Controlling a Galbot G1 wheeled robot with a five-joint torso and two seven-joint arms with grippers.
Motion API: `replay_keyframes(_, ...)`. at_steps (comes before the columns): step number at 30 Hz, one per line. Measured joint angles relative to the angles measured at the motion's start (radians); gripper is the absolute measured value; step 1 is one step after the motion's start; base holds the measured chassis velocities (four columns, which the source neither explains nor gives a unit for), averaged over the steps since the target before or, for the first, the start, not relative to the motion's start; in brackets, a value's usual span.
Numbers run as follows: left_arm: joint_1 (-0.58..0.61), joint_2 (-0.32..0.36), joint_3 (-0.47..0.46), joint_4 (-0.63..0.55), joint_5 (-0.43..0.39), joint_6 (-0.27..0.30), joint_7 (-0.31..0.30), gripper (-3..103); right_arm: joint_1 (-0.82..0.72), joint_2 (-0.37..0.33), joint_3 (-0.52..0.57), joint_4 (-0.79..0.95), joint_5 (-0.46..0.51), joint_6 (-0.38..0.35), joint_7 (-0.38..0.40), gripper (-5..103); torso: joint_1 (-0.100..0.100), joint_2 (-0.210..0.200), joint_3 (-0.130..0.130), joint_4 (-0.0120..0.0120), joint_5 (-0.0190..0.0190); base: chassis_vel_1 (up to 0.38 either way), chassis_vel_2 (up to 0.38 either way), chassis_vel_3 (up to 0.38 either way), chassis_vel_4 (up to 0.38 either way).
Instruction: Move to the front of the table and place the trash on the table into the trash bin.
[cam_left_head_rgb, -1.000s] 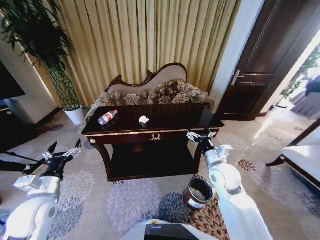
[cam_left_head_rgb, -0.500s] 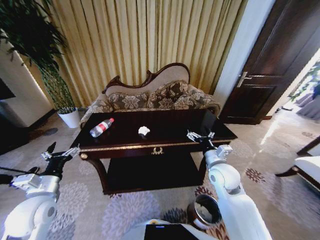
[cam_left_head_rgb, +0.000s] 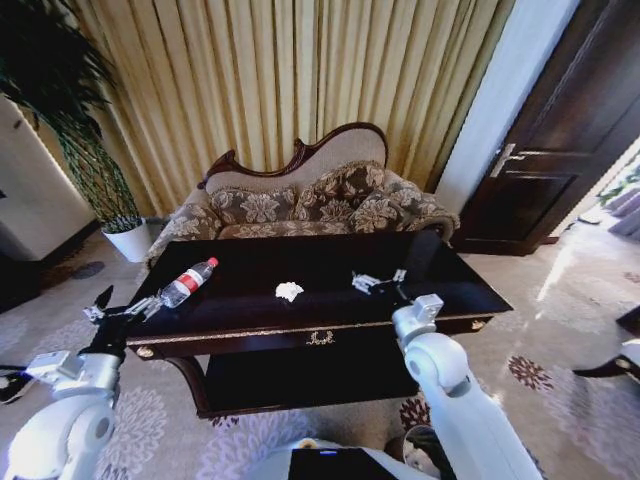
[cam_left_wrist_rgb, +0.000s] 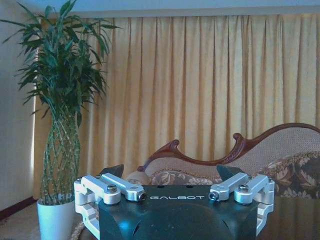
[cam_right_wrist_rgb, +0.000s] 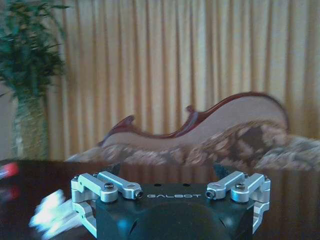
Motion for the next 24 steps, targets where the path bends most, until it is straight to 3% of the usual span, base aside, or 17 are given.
replay_keyframes(8,0.006,-0.010,0.005,-0.005,0.021,0.000,0.000,100,-0.001,0.013,-0.098,-0.020,-0.040,0.001,0.000,100,0.002,-0.002,0.001,-0.0002,-0.0001,0.008,-0.016,-0.011,0.013)
replay_keyframes(13,0.017,-0.019,0.009,-0.016,0.037,-0.001,0.001,100,0.073,-0.002,-0.147,-0.058,-0.004,-0.018,0.000,100,0.002,-0.001,0.001,0.0000,-0.0002,0.000,0.000,0.000,0.000)
replay_keyframes(18,0.019,-0.033,0.017,-0.024,0.050,-0.001,0.001,100,0.134,-0.059,-0.170,-0.087,0.050,-0.035,0.000,100,0.002,-0.001,0.001,0.0001,0.0001,0.000,0.000,0.000,0.000)
replay_keyframes(24,0.025,-0.058,0.026,-0.029,0.071,-0.001,0.003,100,0.202,-0.193,-0.194,-0.067,0.147,-0.056,0.000,100,0.002,-0.001,0.001,-0.0004,-0.0002,0.000,0.000,0.000,0.000)
